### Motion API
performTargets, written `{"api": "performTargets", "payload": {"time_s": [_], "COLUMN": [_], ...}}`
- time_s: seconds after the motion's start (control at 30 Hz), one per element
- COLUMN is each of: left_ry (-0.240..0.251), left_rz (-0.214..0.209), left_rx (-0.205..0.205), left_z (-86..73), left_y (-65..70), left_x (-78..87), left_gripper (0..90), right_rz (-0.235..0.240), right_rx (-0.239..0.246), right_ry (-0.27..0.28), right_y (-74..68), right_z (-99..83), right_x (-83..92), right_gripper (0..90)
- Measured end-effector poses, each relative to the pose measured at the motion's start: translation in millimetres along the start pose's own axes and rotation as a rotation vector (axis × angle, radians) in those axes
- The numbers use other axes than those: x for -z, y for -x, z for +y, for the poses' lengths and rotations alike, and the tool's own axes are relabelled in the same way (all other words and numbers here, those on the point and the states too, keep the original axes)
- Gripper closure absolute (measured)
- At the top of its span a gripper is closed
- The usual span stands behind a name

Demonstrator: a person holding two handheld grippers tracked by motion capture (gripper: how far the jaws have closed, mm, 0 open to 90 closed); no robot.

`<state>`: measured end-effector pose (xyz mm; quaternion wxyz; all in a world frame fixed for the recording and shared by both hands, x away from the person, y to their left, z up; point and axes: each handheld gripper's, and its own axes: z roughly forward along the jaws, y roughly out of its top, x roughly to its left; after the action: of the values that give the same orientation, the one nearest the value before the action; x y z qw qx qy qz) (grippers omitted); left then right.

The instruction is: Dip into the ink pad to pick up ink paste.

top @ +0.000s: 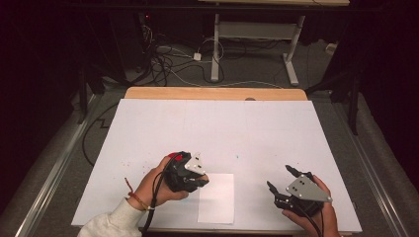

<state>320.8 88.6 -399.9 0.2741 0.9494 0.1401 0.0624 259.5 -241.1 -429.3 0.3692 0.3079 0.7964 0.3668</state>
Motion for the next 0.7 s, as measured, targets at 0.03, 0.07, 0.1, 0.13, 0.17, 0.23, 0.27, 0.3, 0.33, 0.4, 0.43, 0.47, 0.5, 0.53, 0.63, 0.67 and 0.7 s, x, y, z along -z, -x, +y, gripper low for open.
{"api": "performTargets", "payload": {"time_s": [0.03, 0.07, 0.1, 0.13, 0.17, 0.23, 0.27, 0.3, 0.33, 0.4, 0.43, 0.47, 0.5, 0.53, 0.63, 0.67, 0.7], "left_ry": [-0.004, -0.005, -0.008, -0.011, -0.012, -0.016, -0.026, -0.030, -0.035, -0.047, -0.054, -0.063, -0.071, -0.074, -0.090, -0.090, -0.097], "left_rz": [-0.009, -0.019, -0.016, -0.020, -0.029, -0.040, -0.040, -0.043, -0.056, -0.069, -0.073, -0.084, -0.089, -0.090, -0.103, -0.107, -0.111], "left_rx": [-0.004, -0.005, -0.007, -0.008, -0.015, -0.018, -0.023, -0.026, -0.028, -0.037, -0.038, -0.044, -0.051, -0.049, -0.053, -0.050, -0.052], "left_z": [0.5, 1.3, 2.1, 3.0, 3.8, 5.2, 5.8, 6.3, 6.6, 7.4, 7.9, 8.4, 8.6, 8.8, 9.0, 8.9, 8.9], "left_y": [0.1, 0.5, 0.9, 1.2, 1.7, 3.2, 4.7, 5.9, 7.0, 9.4, 10.1, 10.9, 11.9, 12.7, 13.8, 13.6, 14.0], "left_x": [-2.2, -5.3, -8.3, -11.5, -14.6, -20.2, -23.2, -25.6, -28.1, -32.9, -35.5, -38.2, -40.9, -43.5, -50.6, -52.0, -54.1], "left_gripper": [73.4, 73.4, 73.4, 73.4, 73.4, 73.4, 73.4, 73.4, 73.4, 73.4, 73.4, 73.5, 73.5, 73.5, 73.4, 73.4, 73.5], "right_rz": [0.001, 0.001, 0.002, 0.001, 0.001, 0.000, 0.000, 0.002, 0.003, 0.001, 0.001, -0.002, -0.002, -0.002, 0.000, 0.000, 0.001], "right_rx": [0.003, 0.006, 0.006, 0.005, 0.005, 0.006, 0.006, 0.005, 0.006, 0.005, 0.003, 0.005, 0.006, 0.004, 0.005, 0.005, 0.005], "right_ry": [0.000, 0.000, -0.001, -0.002, -0.002, -0.004, -0.004, -0.005, -0.006, -0.006, -0.008, -0.006, -0.001, 0.001, -0.003, -0.003, -0.003], "right_y": [-0.2, -0.3, -0.4, -0.4, -0.5, -0.7, -0.7, -0.9, -0.9, -0.4, -0.5, -0.4, -0.2, -0.2, 0.0, 0.1, 0.1], "right_z": [0.0, 0.0, 0.0, 0.0, 0.0, -0.1, -0.1, 0.0, -0.1, -0.2, -0.2, -0.3, -0.2, -0.2, -0.4, -0.4, -0.4], "right_x": [-0.2, -0.4, -0.5, -0.6, -0.6, -0.8, -0.8, -0.6, -0.6, -0.8, -0.8, -0.7, -0.6, -0.3, -0.5, -0.7, -0.7], "right_gripper": [28.7, 28.7, 28.8, 28.8, 28.8, 28.8, 28.8, 28.8, 28.8, 28.8, 28.8, 28.8, 28.8, 28.7, 28.7, 28.7, 28.8]}}
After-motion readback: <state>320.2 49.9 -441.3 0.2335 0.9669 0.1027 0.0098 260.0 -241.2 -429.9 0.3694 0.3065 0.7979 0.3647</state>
